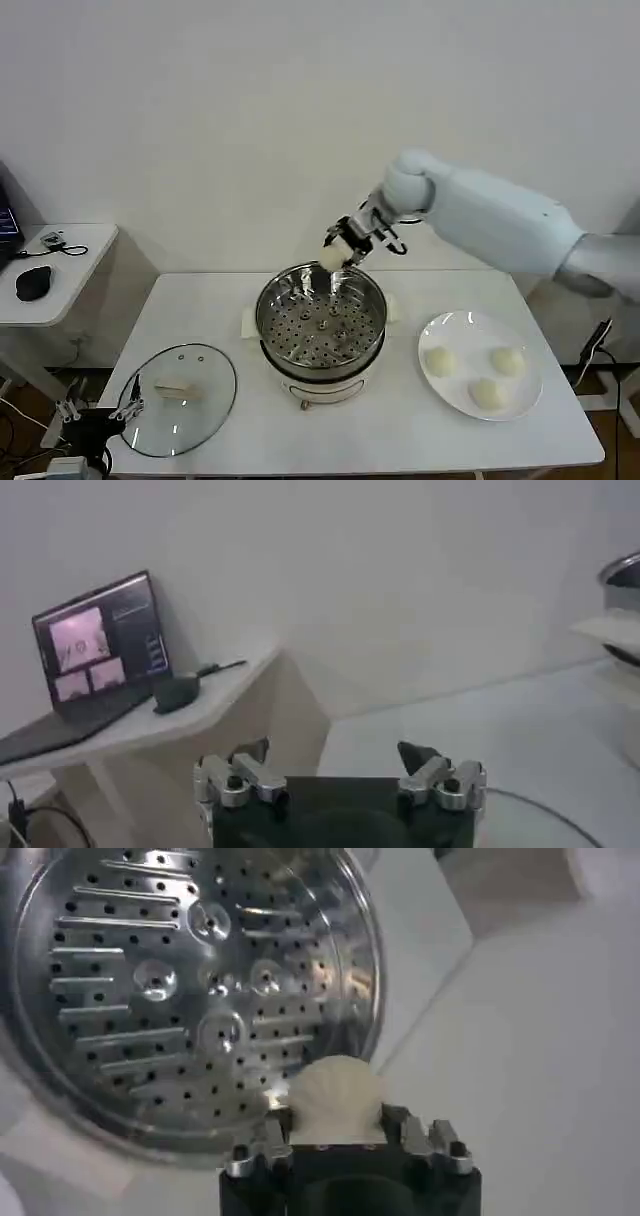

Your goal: Take steamed baozi put them in steamer then cover it.

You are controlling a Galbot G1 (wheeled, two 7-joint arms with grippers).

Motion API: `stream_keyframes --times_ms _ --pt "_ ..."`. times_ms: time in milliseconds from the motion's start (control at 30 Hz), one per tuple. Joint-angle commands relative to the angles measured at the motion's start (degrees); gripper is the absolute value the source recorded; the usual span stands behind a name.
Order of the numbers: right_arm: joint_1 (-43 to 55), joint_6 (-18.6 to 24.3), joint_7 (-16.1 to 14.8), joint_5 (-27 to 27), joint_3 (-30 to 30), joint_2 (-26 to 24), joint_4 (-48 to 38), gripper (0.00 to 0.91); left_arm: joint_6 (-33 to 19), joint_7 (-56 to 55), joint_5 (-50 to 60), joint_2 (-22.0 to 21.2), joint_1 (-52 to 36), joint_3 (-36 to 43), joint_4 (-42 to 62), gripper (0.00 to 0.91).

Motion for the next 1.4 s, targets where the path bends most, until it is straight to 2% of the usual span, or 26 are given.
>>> stream_keyframes --times_ms 33,267,567,833,900,933,1000,1133,1267,1367,1400 --pt "-1.4 9.2 0.96 -6.75 -2.61 4.21 -2.99 0.635 0.16 0.19 -1.86 0.37 0.25 -0.83 0.1 0.907" --pt "-4.01 13.4 3.54 -12.4 -2.04 6.45 -7.72 0.635 0.2 0.18 -1.84 0.23 -0.14 -0.92 0.39 0.907" --pt "-4.74 17.8 5.92 -16.77 -1.13 8.94 -11.23 0.645 0.19 0.22 -1.78 -0.13 -0.5 -0.85 0.57 0.907" --pt "-5.53 20.05 8.01 -18.9 -0.39 10.72 -13.17 0.645 0.15 0.17 -1.78 -0.25 -0.62 -0.92 0.89 0.907" --pt "-5.53 20.3 7.99 -19.0 -0.48 10.91 -13.17 0.725 0.14 0.16 -1.75 -0.32 -0.67 -0.94 0.87 0.907" --pt "-5.51 20.37 7.96 -19.01 -0.54 10.91 -13.1 0.816 0.15 0.16 -1.77 -0.35 -0.7 -0.94 0.87 0.907" --pt "-5.5 20.69 7.99 -19.35 -0.84 10.91 -13.06 0.907 0.16 0.13 -1.76 -0.47 -0.73 -0.93 0.86 0.907" --pt "-5.5 21.2 8.04 -19.6 -1.02 10.76 -12.96 0.907 0.17 0.12 -1.76 -0.63 -0.79 -0.85 0.68 0.907" --pt "-4.97 21.4 8.22 -19.0 -1.03 10.34 -12.42 0.907 0.19 0.13 -1.75 -0.76 -0.88 -0.7 0.63 0.907" --pt "-2.63 18.46 6.57 -12.37 -0.77 8.59 -9.3 0.907 0.23 0.13 -1.74 -0.88 -0.84 -0.61 0.33 0.907" --pt "-1.04 16.16 5.05 -7.89 -0.53 7.31 -6.91 0.907 0.26 0.14 -1.74 -0.87 -0.83 -0.6 0.23 0.907"
